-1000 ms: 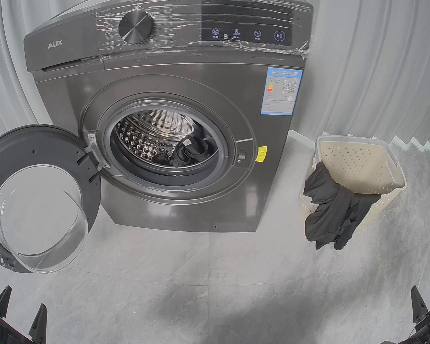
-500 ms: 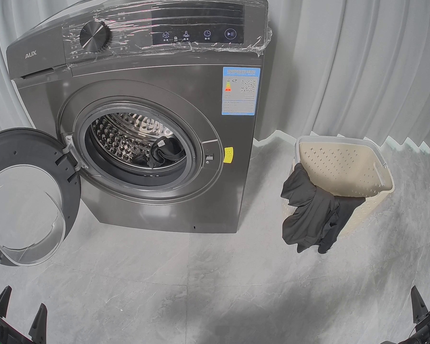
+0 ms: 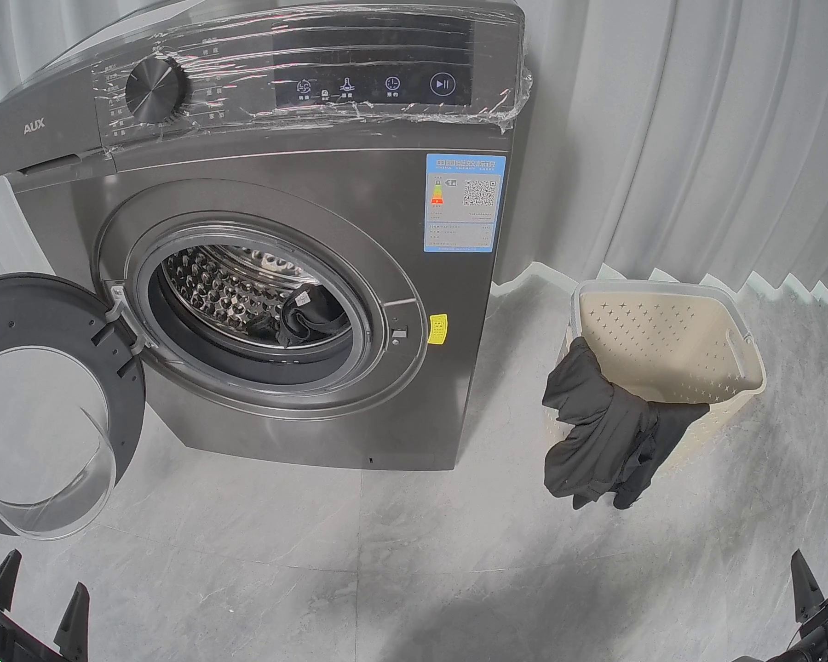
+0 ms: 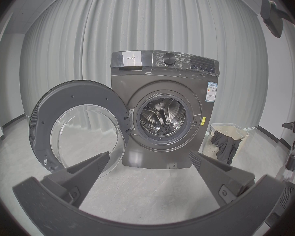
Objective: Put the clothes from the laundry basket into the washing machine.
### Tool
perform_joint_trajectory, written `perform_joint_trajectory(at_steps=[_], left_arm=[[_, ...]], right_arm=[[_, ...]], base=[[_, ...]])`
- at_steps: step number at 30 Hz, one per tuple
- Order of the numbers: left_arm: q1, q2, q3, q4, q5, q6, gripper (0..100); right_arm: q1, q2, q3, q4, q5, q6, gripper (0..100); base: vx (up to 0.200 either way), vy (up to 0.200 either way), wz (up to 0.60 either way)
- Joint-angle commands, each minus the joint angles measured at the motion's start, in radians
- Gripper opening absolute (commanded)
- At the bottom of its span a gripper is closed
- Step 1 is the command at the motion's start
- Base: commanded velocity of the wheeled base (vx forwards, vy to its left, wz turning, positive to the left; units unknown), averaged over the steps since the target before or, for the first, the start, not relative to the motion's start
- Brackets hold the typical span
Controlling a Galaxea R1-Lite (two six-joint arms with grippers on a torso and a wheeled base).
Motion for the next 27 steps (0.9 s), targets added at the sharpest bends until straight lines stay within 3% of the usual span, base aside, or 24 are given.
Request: perform_joint_trajectory(at_steps=[1,27], left_arm=[[0.001,-0.014,0.016,0.001,0.0,0.0,100],[0.001,-0.014,0.016,0.001,0.0,-0.001,100]], right_arm=[[0.0,-0.014,0.016,0.0,0.001,-0.001,100],[0.0,-0.014,0.018,0.0,0.001,-0.001,100]], base=[[0.0,0.0,0.0],[0.0,-0.2,0.0]])
